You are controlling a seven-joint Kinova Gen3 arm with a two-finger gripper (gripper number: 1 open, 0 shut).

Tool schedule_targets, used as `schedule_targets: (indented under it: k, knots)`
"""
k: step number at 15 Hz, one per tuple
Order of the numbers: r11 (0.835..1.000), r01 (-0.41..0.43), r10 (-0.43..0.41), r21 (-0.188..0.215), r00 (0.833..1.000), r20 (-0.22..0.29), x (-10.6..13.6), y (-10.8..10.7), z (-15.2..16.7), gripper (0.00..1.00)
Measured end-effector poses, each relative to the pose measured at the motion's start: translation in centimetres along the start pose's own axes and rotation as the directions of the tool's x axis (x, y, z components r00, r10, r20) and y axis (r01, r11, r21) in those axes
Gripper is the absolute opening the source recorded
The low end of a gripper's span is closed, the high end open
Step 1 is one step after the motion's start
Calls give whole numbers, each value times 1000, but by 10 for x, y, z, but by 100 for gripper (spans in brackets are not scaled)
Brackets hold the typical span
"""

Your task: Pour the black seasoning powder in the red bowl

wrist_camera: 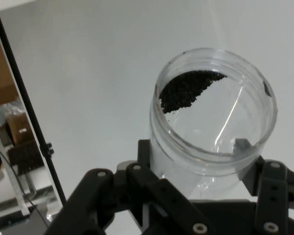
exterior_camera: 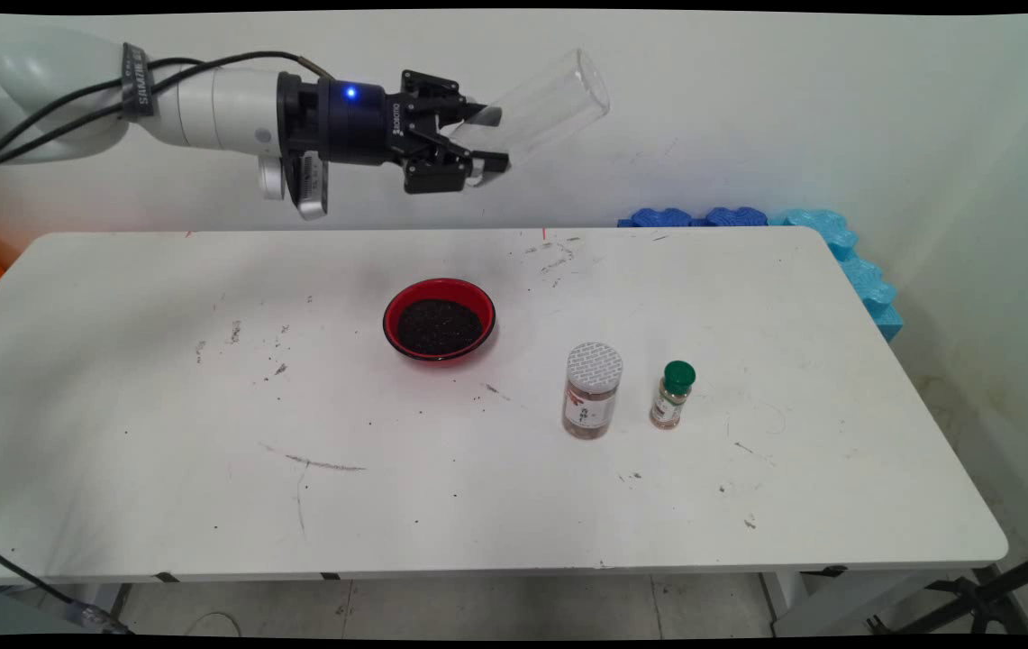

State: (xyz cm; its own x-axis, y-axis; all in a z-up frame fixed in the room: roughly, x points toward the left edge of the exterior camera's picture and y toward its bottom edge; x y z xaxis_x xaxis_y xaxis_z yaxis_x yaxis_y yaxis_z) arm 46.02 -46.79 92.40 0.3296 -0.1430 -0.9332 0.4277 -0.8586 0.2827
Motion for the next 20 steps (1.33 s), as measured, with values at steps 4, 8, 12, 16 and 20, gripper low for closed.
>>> schedule_targets:
  k: [4, 8, 12, 16, 20]
  knots:
    - [995, -94, 94, 18, 995, -42, 1, 2, -4, 0]
    - [979, -197, 200, 50, 978, -60, 1, 1, -7, 0]
    - [926, -364, 370, 98, 927, -63, -5, -2, -12, 0]
    - [841, -523, 533, 135, 844, -53, -12, -3, -17, 0]
    - [723, -672, 684, 161, 729, -30, -23, -4, -22, 0]
